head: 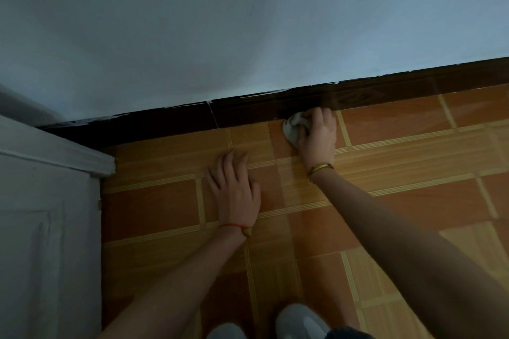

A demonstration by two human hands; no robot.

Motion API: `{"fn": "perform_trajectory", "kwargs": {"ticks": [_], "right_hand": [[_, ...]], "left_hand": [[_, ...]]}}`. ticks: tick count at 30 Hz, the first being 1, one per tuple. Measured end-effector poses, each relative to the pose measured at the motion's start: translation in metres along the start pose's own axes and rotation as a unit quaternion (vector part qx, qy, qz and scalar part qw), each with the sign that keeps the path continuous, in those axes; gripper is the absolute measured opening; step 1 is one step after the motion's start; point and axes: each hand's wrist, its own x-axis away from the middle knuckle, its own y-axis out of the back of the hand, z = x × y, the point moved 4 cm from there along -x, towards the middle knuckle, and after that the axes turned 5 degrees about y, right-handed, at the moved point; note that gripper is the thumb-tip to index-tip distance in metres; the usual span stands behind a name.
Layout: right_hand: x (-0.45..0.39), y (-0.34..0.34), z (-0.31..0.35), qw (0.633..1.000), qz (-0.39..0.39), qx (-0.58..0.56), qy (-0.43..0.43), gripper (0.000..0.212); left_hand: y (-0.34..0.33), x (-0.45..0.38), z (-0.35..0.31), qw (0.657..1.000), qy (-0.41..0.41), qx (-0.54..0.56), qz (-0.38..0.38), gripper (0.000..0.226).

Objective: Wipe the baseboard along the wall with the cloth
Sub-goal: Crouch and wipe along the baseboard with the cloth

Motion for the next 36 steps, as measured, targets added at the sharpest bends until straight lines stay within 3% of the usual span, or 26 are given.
{"fn": "perform_trajectory", "kwargs": {"ticks": [5,9,11,14,21,24,29,32,36], "right_hand": [[-0.009,0.010,-0.005,0.992,0.091,-0.003,0.090,0.024],[-0.019,0.052,-0.031,0.991,-0.094,-0.064,-0.070,0.022],[-0.023,0.066,-0.031,0.979,-0.163,-0.082,-0.094,0.021],[-0.020,0.059,-0.009,0.977,-0.165,-0.111,-0.075,0.019],[-0.003,0.024,0.055,0.983,-0.083,-0.163,0.030,0.019],[-0.009,0.042,0.037,0.978,-0.126,-0.163,0.020,0.017],[-0.025,0.078,-0.014,0.952,-0.242,-0.158,-0.103,0.017],[-0.024,0.074,-0.004,0.957,-0.223,-0.167,-0.075,0.017],[-0.010,0.043,0.045,0.973,-0.121,-0.193,0.043,0.021]], "left_hand": [[-0.002,0.000,-0.001,0.999,0.004,-0.032,-0.006,0.051],[-0.003,0.001,-0.001,0.999,-0.003,-0.045,-0.010,0.051],[-0.003,0.001,-0.001,0.999,-0.002,-0.045,-0.012,0.051],[-0.002,0.002,-0.001,0.999,-0.007,-0.048,-0.016,0.051],[-0.003,0.001,-0.002,0.998,-0.010,-0.057,-0.011,0.056],[-0.003,0.001,-0.002,0.998,-0.008,-0.054,-0.011,0.054],[-0.004,0.002,-0.003,0.998,-0.007,-0.057,-0.017,0.053],[-0.005,0.001,-0.004,0.998,-0.004,-0.060,-0.022,0.053],[-0.004,0.001,-0.004,0.998,-0.005,-0.061,-0.026,0.055]]}}
